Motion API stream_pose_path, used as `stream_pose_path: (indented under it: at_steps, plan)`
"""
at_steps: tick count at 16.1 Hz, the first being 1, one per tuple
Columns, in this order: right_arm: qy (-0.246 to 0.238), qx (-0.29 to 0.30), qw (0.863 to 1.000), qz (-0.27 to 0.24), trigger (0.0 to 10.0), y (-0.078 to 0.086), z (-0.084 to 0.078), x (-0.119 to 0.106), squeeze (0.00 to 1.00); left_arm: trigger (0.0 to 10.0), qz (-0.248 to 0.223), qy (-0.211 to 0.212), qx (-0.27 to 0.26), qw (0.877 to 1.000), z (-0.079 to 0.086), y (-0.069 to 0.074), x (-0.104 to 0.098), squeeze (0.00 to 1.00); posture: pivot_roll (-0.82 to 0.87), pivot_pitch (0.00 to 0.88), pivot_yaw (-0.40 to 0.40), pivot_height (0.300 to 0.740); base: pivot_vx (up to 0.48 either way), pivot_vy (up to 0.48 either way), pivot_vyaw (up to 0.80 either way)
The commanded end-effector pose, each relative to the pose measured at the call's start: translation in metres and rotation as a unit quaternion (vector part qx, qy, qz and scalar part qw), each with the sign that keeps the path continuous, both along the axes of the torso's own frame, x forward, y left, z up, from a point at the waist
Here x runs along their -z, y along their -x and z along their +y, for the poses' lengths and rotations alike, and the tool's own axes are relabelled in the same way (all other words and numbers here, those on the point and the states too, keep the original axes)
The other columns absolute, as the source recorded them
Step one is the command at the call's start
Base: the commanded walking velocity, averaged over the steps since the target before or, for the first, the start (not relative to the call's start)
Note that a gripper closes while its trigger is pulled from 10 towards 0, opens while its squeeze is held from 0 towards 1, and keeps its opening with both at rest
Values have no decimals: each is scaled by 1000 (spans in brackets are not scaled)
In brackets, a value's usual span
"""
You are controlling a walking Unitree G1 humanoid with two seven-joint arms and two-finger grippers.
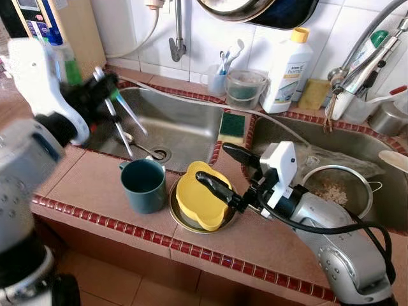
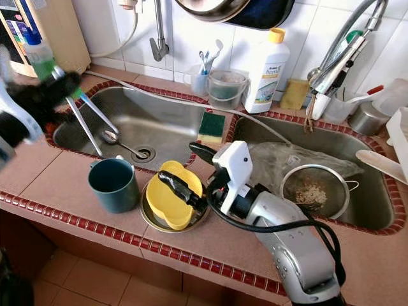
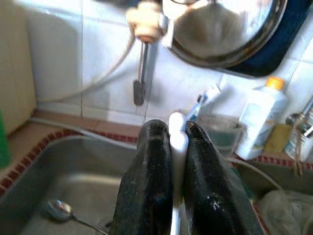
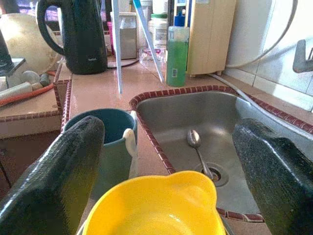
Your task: Kitchen organization
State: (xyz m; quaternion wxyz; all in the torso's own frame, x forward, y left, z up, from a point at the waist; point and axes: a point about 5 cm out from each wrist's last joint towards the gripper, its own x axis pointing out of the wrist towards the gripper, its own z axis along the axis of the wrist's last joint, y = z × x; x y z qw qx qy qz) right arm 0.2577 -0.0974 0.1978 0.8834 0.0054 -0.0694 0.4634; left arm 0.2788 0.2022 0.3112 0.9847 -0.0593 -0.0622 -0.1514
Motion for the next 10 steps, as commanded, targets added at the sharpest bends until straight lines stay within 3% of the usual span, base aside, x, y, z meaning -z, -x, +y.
stream_pose_path:
  at_steps: [1, 6, 10]
  plan:
    - [3, -6, 1000, -7, 10000, 0, 1, -1, 0, 10000, -16, -1, -3, 1000, 4, -1, -8, 0, -23, 51, -37, 740, 0, 0, 0]
    - [-2, -4, 1000, -9, 10000, 0, 3, -1, 0, 10000, -31, 0, -26, 999, 4, -13, -8, 0, -28, 41, -33, 740, 0, 0, 0]
    - [-7, 2, 1000, -5, 10000, 1, 1, -1, 0, 10000, -51, -19, -47, 997, 1, -40, -1, 0, -33, 50, -37, 740, 0, 0, 0]
